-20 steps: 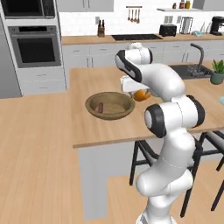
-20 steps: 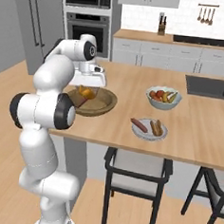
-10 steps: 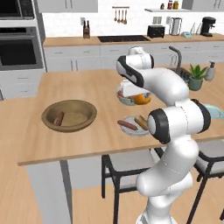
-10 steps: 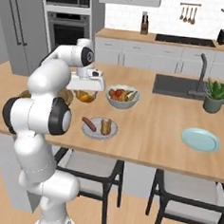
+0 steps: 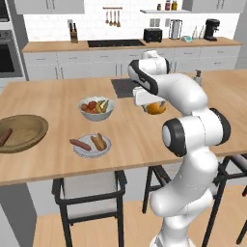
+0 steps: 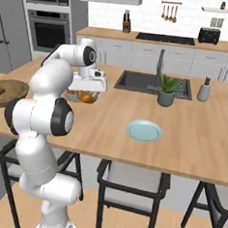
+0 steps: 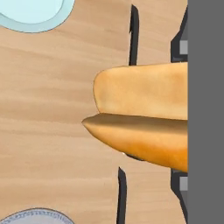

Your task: Place one bun and one sausage from the bowl on each plate.

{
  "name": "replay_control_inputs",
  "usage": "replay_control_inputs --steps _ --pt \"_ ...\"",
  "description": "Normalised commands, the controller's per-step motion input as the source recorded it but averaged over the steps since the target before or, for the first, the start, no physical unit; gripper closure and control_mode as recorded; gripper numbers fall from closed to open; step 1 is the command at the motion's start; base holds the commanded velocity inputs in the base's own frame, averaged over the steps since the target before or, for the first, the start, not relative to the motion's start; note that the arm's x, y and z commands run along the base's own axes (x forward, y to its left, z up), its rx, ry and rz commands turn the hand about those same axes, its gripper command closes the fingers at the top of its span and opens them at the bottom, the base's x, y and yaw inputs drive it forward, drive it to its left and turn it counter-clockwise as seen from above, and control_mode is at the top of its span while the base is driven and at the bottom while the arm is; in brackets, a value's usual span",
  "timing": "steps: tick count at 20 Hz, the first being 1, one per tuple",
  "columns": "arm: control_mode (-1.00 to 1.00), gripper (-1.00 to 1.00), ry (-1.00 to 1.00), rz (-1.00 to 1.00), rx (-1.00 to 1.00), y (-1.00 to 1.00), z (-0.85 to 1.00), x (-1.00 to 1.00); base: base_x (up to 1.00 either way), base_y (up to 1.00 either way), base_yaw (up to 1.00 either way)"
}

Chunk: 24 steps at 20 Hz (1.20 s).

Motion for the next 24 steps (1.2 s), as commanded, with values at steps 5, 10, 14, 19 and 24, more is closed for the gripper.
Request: replay_control_inputs --steps 5,10,14,19,24 --pt "1.0 1.0 0.0 0.0 0.0 0.0 0.0 0.0 0.06 -0.93 0.0" --pt "-1.0 1.0 0.12 0.0 0.0 -0.18 -0.03 0.3 0.1 -0.28 0.0" --pt "-1.0 1.0 0.03 -0.01 0.0 -0.03 -0.49 0.91 0.0 0.0 0.0" --pt "-1.0 1.0 0.0 0.0 0.01 -0.06 -0.65 0.97 0.0 0.0 0.0" --pt "-1.0 1.0 -0.15 0.01 0.02 -0.12 -0.94 0.61 0.0 0.0 0.0"
